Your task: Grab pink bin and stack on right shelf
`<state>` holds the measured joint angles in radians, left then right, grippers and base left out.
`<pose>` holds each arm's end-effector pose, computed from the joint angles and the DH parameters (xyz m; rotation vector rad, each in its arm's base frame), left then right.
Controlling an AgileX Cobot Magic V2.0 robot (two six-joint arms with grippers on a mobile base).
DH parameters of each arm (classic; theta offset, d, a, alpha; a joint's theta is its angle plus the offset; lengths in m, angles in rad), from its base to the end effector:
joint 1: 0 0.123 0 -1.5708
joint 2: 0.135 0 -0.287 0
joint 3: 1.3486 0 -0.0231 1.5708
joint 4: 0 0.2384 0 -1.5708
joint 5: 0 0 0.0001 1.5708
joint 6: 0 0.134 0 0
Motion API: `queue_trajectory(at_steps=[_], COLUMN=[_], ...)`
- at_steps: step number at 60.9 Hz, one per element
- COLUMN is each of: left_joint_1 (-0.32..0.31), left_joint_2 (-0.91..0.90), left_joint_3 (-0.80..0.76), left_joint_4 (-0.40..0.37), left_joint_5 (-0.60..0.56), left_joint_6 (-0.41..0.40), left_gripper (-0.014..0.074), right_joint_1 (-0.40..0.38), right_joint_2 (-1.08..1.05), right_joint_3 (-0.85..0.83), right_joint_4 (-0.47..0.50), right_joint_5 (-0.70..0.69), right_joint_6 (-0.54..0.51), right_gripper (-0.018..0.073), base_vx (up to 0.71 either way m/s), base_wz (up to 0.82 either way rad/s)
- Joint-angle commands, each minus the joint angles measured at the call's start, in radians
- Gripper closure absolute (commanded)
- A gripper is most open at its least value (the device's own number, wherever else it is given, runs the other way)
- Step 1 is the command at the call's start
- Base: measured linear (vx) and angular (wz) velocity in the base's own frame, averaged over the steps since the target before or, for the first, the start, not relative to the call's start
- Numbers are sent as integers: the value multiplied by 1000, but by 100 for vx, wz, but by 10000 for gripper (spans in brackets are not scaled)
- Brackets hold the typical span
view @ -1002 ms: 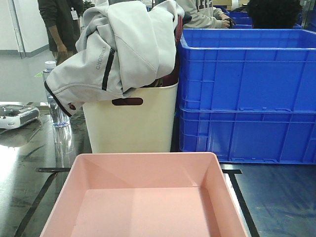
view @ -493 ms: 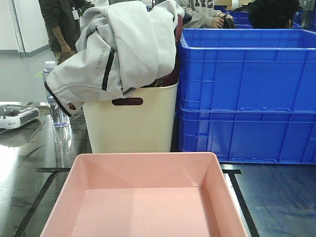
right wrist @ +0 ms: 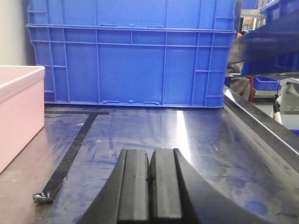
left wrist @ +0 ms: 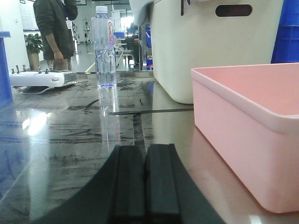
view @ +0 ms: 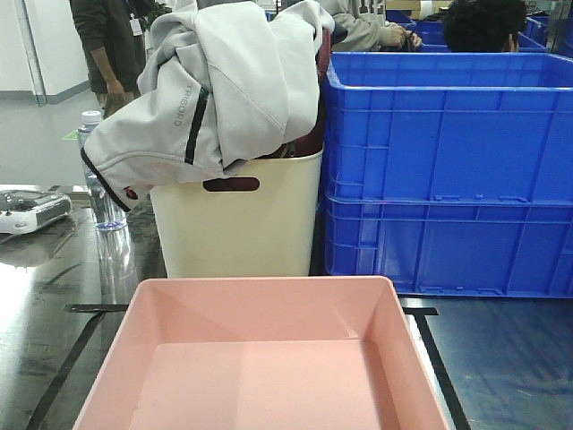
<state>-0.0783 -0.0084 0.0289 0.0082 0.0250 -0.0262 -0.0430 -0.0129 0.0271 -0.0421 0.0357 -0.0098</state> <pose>0.0853 -0.0067 0.2037 0.0459 1.5289 -0.0766 0.0850 -0.0039 0.2033 -0.0056 1.5339 -0.0767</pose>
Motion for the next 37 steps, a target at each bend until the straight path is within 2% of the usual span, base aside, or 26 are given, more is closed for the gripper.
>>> queue_trajectory(at_steps=[1, 37], left_joint_1=[0, 0], left_joint_2=[-19, -19], left_joint_3=[14, 14], left_joint_4=[1, 1], left_joint_5=[-89, -89], left_joint_6=[-5, -5], left_gripper=[603, 603], right_joint_1=[-7, -7], right_joint_2=[-12, -11], right_joint_3=[5, 5], right_joint_4=[0, 0], right_joint_5=[-93, -93], right_joint_6=[-19, -18], right_gripper=[568, 568], base_vx=[0, 0], base_wz=[0, 0])
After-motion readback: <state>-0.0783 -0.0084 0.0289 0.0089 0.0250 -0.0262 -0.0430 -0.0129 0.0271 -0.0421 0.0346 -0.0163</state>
